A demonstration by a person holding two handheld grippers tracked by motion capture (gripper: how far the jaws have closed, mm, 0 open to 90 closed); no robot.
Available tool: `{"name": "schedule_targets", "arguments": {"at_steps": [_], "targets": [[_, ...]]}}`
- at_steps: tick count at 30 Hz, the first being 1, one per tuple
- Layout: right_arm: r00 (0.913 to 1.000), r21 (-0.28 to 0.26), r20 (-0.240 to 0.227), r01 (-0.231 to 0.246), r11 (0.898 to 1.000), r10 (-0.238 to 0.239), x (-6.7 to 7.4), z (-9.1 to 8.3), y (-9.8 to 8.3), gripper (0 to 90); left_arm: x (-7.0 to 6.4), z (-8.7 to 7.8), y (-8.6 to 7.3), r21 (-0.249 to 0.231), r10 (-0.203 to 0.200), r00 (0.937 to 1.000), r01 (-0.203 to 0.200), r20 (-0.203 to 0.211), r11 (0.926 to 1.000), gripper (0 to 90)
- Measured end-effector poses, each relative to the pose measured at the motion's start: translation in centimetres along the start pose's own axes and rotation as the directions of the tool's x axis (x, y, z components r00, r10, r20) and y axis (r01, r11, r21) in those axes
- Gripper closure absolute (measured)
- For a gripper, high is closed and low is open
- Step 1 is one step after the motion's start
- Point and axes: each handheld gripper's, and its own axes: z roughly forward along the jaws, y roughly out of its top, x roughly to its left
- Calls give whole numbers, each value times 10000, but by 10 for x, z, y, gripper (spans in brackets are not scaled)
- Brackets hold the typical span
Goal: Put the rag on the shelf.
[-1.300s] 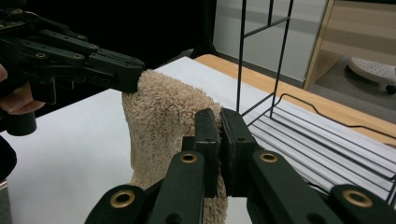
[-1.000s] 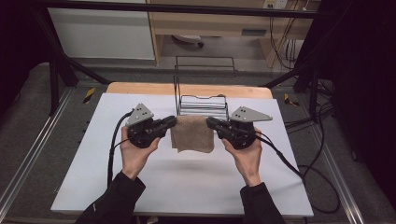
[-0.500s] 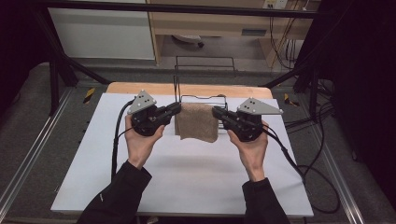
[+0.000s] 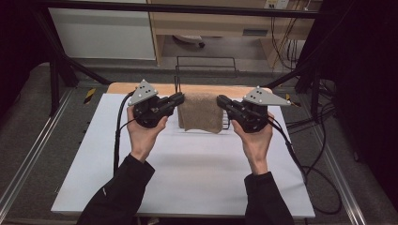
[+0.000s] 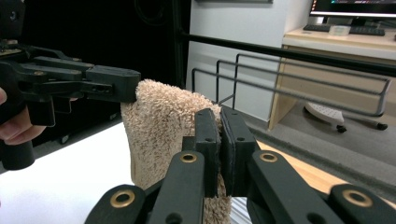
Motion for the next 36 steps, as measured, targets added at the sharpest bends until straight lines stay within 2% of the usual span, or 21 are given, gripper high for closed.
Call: {"name": "schedule_targets", "arguments": {"at_steps": [19, 36], "targets": [[9987, -523, 471, 193, 9984, -169, -12, 2, 34, 866, 4, 11, 30, -723, 26, 10000, -25, 11, 9974, 844], [9966, -1020, 749, 412, 9939, -337, -24, 7, 69, 867, 10, 18, 71, -1029, 293, 9995, -305, -131, 9942, 844]]}}
